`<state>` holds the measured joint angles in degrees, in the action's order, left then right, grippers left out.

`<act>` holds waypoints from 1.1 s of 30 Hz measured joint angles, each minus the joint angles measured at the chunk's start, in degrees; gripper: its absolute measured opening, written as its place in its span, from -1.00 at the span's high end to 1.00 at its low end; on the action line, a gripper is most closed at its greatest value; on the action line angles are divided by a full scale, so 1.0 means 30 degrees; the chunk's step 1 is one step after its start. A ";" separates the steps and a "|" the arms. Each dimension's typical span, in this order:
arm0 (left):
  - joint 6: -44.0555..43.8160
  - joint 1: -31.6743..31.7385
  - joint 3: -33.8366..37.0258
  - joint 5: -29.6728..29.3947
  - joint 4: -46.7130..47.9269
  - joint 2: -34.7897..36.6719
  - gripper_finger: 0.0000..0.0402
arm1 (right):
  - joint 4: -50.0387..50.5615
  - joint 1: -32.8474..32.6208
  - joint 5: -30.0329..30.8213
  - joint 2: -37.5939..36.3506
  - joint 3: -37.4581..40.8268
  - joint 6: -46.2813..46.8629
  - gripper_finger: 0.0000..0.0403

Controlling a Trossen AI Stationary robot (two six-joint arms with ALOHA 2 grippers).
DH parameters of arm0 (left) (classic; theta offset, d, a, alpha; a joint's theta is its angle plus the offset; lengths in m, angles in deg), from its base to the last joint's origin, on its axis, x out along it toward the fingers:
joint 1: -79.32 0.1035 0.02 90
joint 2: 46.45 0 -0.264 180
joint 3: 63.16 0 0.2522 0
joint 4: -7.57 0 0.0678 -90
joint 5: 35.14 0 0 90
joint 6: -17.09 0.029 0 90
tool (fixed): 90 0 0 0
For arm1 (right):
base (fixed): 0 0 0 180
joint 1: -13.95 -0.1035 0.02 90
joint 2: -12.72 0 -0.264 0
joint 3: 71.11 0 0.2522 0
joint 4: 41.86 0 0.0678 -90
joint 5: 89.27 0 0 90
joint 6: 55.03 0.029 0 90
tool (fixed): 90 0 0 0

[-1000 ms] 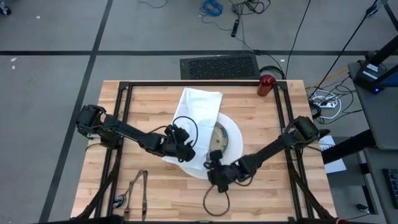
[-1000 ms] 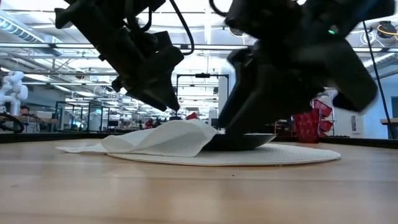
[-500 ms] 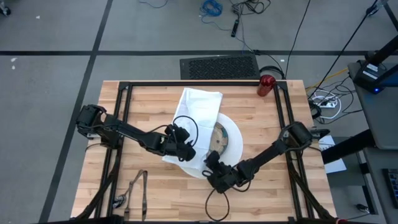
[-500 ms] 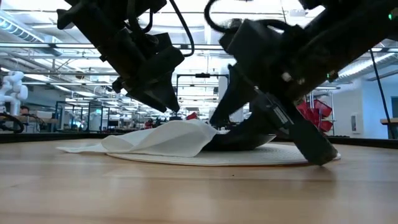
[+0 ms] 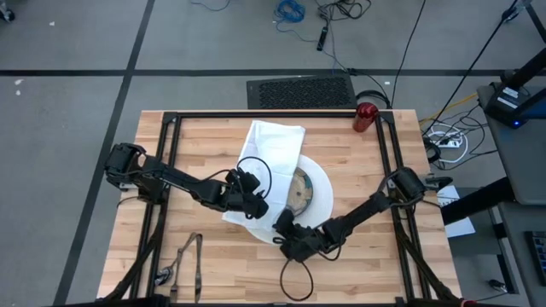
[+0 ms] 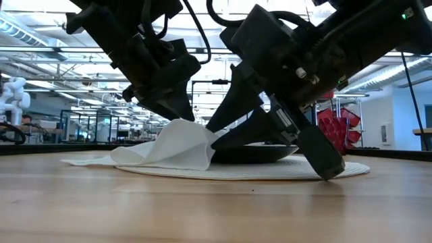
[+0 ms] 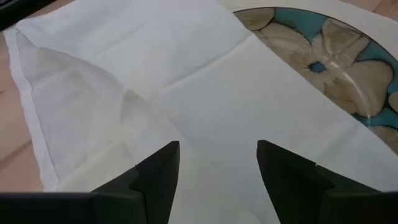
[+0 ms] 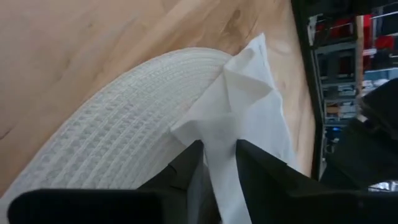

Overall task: Set table place
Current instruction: Fold the white napkin

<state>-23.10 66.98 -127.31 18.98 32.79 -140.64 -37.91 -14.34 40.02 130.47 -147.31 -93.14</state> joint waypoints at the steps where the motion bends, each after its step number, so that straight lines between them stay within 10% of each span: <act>1: 0.0000 0.0000 0.0000 0.0000 0.0000 0.0006 0.00 | 0.0076 0.0074 -0.0117 0.0000 0.0000 0.0074 0.62; 20: -0.0458 -0.0015 0.0007 0.0027 -0.0005 0.0006 0.00 | 0.2998 0.0379 -0.1753 -0.0022 0.0016 0.0769 0.54; 33: -0.0485 0.0294 0.0015 0.0050 0.0674 0.0006 0.00 | 0.5612 0.0578 -0.4220 -0.0087 -0.1907 0.7055 0.99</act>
<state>-24.55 67.87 -127.27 19.13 34.81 -140.62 -21.08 -12.61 27.36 130.21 -153.03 -71.97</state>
